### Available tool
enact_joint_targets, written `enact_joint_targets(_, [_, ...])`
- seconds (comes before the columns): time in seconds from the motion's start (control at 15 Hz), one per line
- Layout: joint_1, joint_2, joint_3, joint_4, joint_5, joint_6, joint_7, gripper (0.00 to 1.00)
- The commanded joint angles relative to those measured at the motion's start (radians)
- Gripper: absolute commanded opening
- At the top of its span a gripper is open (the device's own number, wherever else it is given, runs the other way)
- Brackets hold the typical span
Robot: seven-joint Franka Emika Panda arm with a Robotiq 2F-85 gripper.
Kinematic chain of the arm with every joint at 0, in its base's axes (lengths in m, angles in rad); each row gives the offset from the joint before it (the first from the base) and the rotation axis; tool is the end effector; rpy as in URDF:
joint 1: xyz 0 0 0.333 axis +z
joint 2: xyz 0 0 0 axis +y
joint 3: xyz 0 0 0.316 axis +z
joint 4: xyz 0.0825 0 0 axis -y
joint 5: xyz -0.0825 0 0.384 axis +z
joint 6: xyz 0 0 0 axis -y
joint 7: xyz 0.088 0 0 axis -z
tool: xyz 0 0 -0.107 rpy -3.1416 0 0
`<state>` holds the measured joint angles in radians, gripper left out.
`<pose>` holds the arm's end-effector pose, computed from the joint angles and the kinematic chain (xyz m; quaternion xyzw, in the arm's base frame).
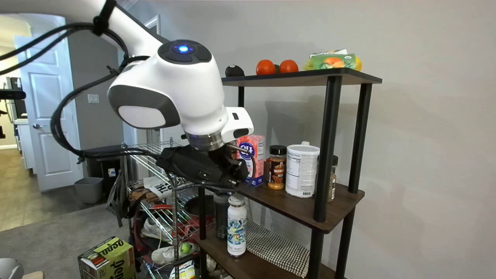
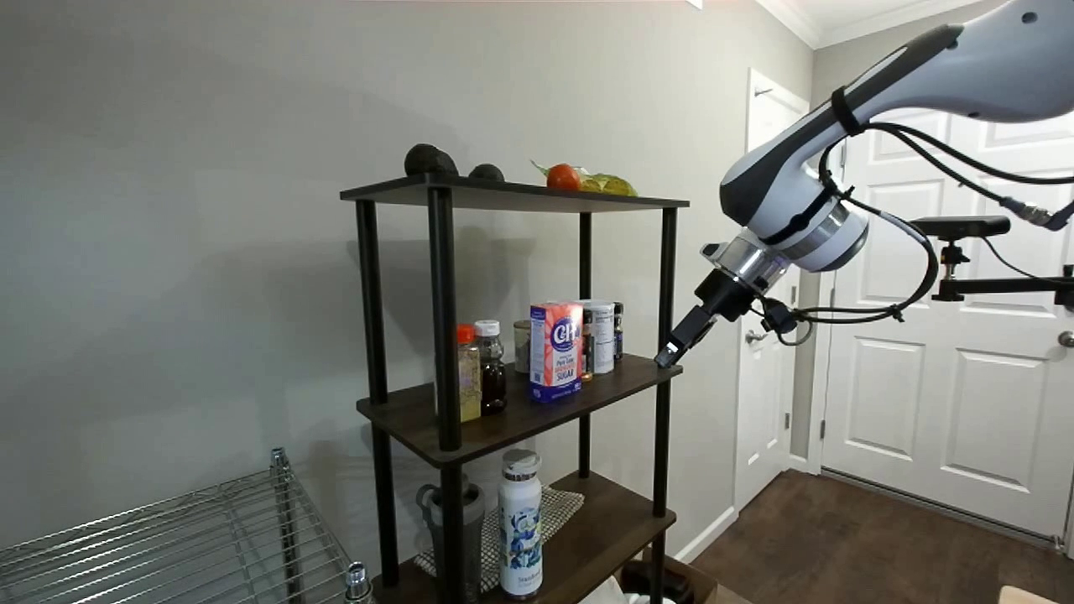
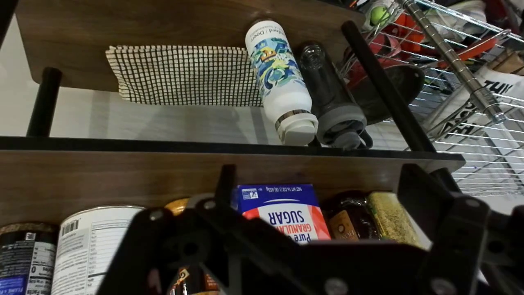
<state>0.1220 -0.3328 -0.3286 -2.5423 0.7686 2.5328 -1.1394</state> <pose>0.4381 -0.1004 0.4112 -0.9288 -0.1645 -0.2893 0.1632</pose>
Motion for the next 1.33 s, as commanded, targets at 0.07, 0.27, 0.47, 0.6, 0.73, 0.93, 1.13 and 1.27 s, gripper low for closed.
enact_joint_targets(0.07, [-0.038, 0.004, 0.036, 0.003, 0.014, -0.009, -0.009, 1.0])
enact_joint_targets(0.27, [-0.038, 0.004, 0.036, 0.003, 0.014, -0.009, -0.009, 1.0])
enact_joint_targets(0.47, [-0.038, 0.004, 0.036, 0.003, 0.014, -0.008, -0.009, 1.0])
enact_joint_targets(0.6, [-0.036, 0.006, 0.037, 0.001, 0.021, -0.005, -0.013, 1.0])
enact_joint_targets(0.73, [-0.02, 0.003, 0.03, 0.001, 0.077, -0.008, -0.043, 1.0])
enact_joint_targets(0.93, [-0.006, -0.001, 0.032, 0.002, 0.203, -0.01, -0.103, 1.0])
enact_joint_targets(1.13, [-0.012, 0.002, 0.045, 0.006, 0.352, -0.024, -0.208, 1.0])
enact_joint_targets(1.27, [0.042, -0.001, -0.007, 0.006, 0.445, -0.025, -0.286, 1.0])
